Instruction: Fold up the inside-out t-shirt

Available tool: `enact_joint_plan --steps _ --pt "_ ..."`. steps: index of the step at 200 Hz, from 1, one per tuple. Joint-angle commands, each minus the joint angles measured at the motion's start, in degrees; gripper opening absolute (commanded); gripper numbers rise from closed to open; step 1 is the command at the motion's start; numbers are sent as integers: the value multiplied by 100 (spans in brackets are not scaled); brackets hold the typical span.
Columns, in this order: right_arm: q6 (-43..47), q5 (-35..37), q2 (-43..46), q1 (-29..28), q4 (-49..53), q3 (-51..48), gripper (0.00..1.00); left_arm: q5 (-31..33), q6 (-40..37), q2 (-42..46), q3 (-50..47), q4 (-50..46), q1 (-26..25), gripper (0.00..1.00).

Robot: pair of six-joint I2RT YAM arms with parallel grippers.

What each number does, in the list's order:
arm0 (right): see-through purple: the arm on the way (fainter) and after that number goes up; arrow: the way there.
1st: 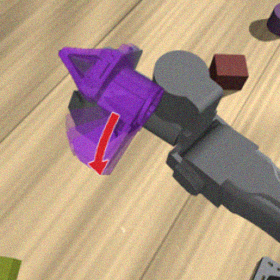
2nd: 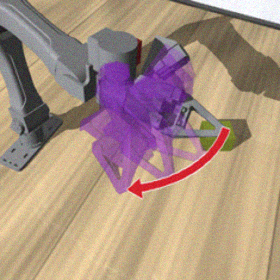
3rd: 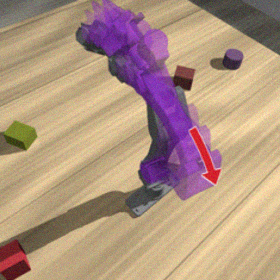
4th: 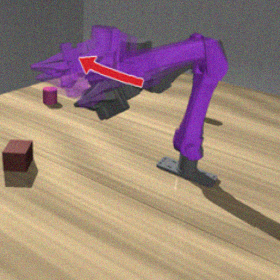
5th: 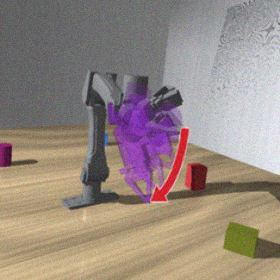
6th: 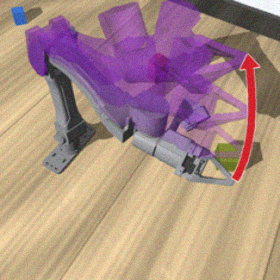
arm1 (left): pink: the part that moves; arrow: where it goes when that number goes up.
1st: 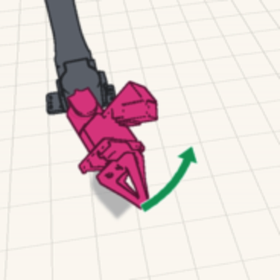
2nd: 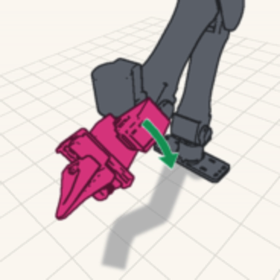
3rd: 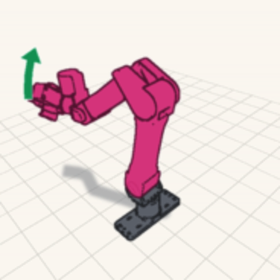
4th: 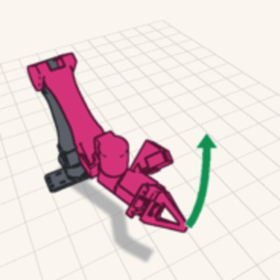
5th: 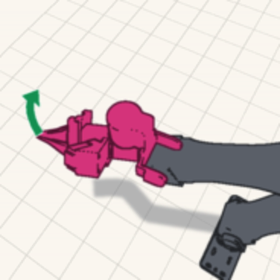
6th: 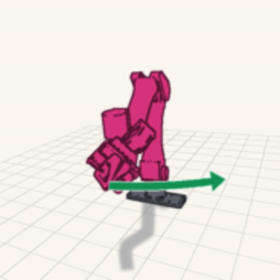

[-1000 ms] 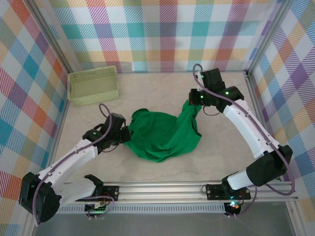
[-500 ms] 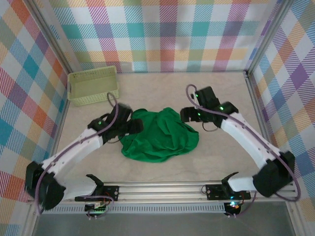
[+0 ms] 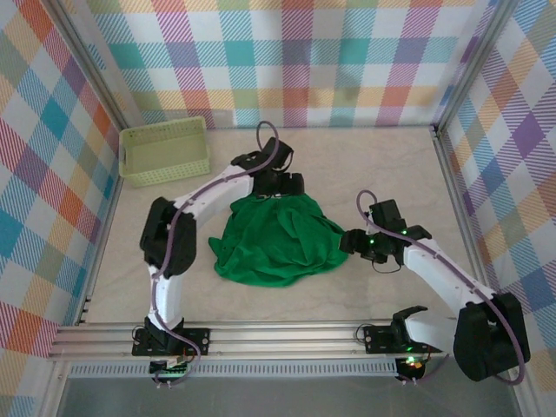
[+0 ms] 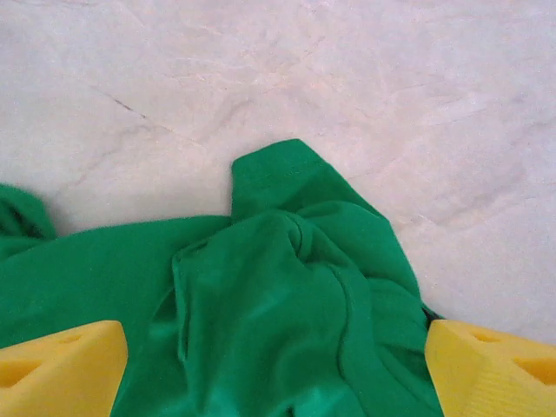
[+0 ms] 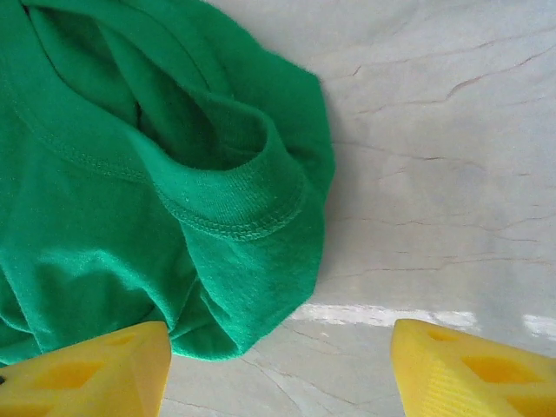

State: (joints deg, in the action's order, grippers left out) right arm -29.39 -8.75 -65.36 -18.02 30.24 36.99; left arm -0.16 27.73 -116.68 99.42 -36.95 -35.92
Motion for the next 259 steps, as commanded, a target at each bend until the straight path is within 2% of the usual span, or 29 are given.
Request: enact_joint_plan --steps 1,48,71,78,91,105,121,134,160,176,208,230,247,259 --pt "-192 -367 -204 -19 -628 -70 66 -126 -130 -587 693 -524 -25 88" --pt "-24 -270 -935 -18 -751 110 53 -334 -66 -1247 1176 -663 -29 75" --pt "50 -298 -1200 -28 -827 217 38 -404 -91 -1412 1280 -716 -29 61" --pt "76 -266 -1239 -39 -798 266 32 -416 -107 -1442 1320 -742 -29 54" --pt "152 -127 -1251 -79 -685 358 21 -491 -139 -1471 1394 -786 -29 35" --pt "286 466 -1208 -257 -330 566 9 -503 -171 -1458 1488 -860 -29 19" --pt "409 827 -1125 -342 -37 777 1 -441 -210 -1330 1538 -918 -28 7" --pt "471 939 -1012 -351 142 920 0 -342 -236 -1158 1546 -952 -29 0" --pt "630 1203 -632 -350 611 1287 0 -36 -314 -611 1491 -1021 -29 0" --pt "746 1350 -339 -351 916 1616 0 384 -310 -80 1420 -1095 -29 0" --pt "1220 1700 192 -351 1766 3050 0 1157 -286 1490 1062 -821 -29 0" --pt "1491 1652 408 -349 2131 4247 0 1320 -134 2798 518 -174 -44 0" --pt "1676 1408 390 -351 2407 5182 0 1009 189 3956 -290 829 -46 0" --pt "1722 1260 351 -352 2600 5830 0 857 327 4512 -503 1109 -100 0"
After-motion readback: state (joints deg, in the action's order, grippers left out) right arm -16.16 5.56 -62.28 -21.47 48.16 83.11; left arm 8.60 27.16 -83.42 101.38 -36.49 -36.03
